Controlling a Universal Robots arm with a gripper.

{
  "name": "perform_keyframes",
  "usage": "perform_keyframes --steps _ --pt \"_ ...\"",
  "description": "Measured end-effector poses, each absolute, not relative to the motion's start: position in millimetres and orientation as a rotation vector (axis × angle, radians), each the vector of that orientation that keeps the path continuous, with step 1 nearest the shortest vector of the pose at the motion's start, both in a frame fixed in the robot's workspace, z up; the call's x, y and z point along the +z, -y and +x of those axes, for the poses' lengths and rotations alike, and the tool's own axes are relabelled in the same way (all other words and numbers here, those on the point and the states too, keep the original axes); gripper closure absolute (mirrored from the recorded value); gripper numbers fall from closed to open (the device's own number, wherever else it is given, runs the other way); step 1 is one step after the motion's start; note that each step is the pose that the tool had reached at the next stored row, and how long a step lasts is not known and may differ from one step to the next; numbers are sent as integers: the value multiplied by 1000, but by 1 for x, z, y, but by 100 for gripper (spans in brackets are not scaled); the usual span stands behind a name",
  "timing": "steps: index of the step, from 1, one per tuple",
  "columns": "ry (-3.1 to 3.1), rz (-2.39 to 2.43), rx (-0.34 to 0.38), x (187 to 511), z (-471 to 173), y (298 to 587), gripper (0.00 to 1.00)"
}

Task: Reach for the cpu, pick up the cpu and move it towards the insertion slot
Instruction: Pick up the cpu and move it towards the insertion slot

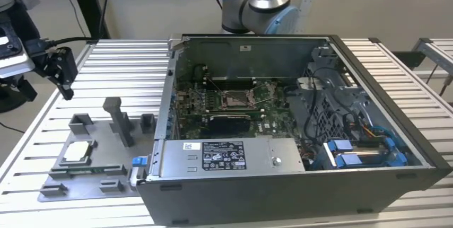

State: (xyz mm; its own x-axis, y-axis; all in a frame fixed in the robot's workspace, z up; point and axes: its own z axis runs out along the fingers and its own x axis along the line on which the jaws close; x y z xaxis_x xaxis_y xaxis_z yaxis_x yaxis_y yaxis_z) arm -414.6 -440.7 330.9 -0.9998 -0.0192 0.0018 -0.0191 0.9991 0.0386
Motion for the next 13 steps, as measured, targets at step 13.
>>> perform_keyframes --steps 13 --pt "3138 30 -61 313 -419 441 0"
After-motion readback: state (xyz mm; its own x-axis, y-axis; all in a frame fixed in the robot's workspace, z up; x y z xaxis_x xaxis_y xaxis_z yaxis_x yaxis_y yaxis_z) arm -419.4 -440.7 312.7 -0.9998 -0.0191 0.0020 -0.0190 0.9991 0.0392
